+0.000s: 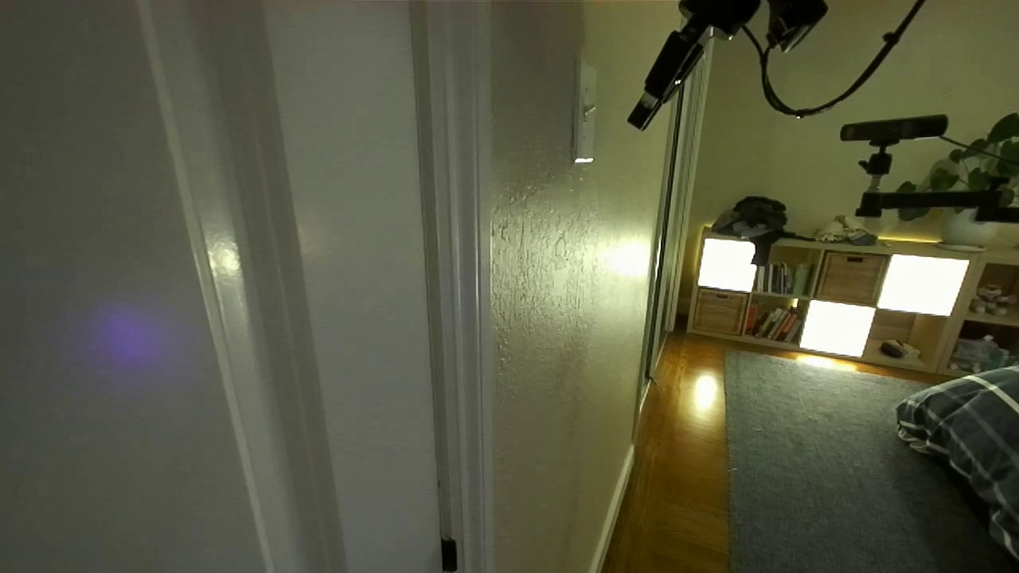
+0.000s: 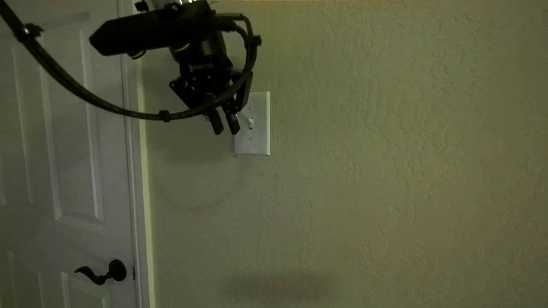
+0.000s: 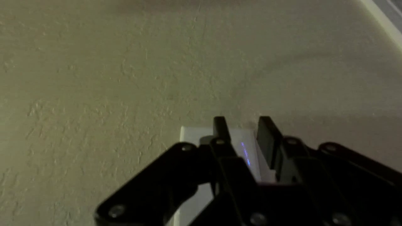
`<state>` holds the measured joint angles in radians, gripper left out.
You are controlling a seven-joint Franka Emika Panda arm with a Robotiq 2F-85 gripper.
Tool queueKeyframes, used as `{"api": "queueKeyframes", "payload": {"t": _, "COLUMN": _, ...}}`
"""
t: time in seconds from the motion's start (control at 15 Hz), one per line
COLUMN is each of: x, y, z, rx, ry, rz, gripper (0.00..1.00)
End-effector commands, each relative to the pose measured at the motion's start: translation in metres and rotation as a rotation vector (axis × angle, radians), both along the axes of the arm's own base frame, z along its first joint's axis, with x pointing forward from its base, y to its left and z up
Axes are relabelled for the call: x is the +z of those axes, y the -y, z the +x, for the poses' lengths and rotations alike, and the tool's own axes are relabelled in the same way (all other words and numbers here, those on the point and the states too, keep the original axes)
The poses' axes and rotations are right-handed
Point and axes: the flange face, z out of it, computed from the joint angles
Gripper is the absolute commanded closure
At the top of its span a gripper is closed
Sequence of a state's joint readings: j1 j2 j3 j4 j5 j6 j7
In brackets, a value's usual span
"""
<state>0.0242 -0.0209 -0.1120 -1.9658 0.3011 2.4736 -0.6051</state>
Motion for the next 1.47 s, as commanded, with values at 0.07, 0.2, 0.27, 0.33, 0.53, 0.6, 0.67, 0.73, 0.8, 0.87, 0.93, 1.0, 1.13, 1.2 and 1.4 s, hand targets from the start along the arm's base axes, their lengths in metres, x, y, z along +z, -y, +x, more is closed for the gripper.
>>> {"api": "queueKeyframes", "payload": {"t": 0.07, "x": 0.024, "y": -0.002, "z": 0.021, "rx": 0.024, "ry": 0.105, "rz": -0.022, "gripper": 0.95}}
{"api": "queueKeyframes", "payload": {"t": 0.2, "x": 0.030, "y": -0.004, "z": 0.029, "rx": 0.031, "ry": 0.133, "rz": -0.023, "gripper": 0.98}}
{"api": "queueKeyframes", "payload": {"t": 0.27, "x": 0.032, "y": -0.005, "z": 0.032, "rx": 0.035, "ry": 0.141, "rz": -0.020, "gripper": 0.95}}
{"api": "queueKeyframes", "payload": {"t": 0.33, "x": 0.031, "y": -0.005, "z": 0.037, "rx": 0.038, "ry": 0.149, "rz": -0.017, "gripper": 0.94}}
{"api": "queueKeyframes", "payload": {"t": 0.53, "x": 0.027, "y": -0.006, "z": 0.047, "rx": 0.049, "ry": 0.154, "rz": 0.002, "gripper": 0.93}}
{"api": "queueKeyframes", "payload": {"t": 0.6, "x": 0.024, "y": -0.005, "z": 0.050, "rx": 0.052, "ry": 0.152, "rz": 0.007, "gripper": 0.93}}
{"api": "queueKeyframes", "payload": {"t": 0.67, "x": 0.021, "y": -0.003, "z": 0.053, "rx": 0.055, "ry": 0.149, "rz": 0.012, "gripper": 0.94}}
{"api": "queueKeyframes", "payload": {"t": 0.73, "x": 0.019, "y": 0.000, "z": 0.052, "rx": 0.054, "ry": 0.144, "rz": 0.012, "gripper": 0.94}}
{"api": "queueKeyframes", "payload": {"t": 0.8, "x": 0.014, "y": 0.002, "z": 0.050, "rx": 0.051, "ry": 0.136, "rz": 0.016, "gripper": 0.94}}
{"api": "queueKeyframes", "payload": {"t": 0.87, "x": 0.010, "y": 0.004, "z": 0.048, "rx": 0.048, "ry": 0.127, "rz": 0.020, "gripper": 0.94}}
{"api": "queueKeyframes", "payload": {"t": 0.93, "x": 0.005, "y": 0.005, "z": 0.046, "rx": 0.044, "ry": 0.119, "rz": 0.030, "gripper": 0.94}}
{"api": "queueKeyframes", "payload": {"t": 1.0, "x": -0.002, "y": 0.007, "z": 0.043, "rx": 0.036, "ry": 0.104, "rz": 0.047, "gripper": 0.93}}
{"api": "queueKeyframes", "payload": {"t": 1.13, "x": -0.016, "y": 0.008, "z": 0.039, "rx": 0.023, "ry": 0.072, "rz": 0.075, "gripper": 0.93}}
{"api": "queueKeyframes", "payload": {"t": 1.2, "x": -0.021, "y": 0.008, "z": 0.037, "rx": 0.017, "ry": 0.060, "rz": 0.083, "gripper": 0.94}}
{"api": "queueKeyframes", "payload": {"t": 1.4, "x": -0.013, "y": 0.011, "z": 0.031, "rx": 0.009, "ry": 0.062, "rz": 0.076, "gripper": 0.94}}
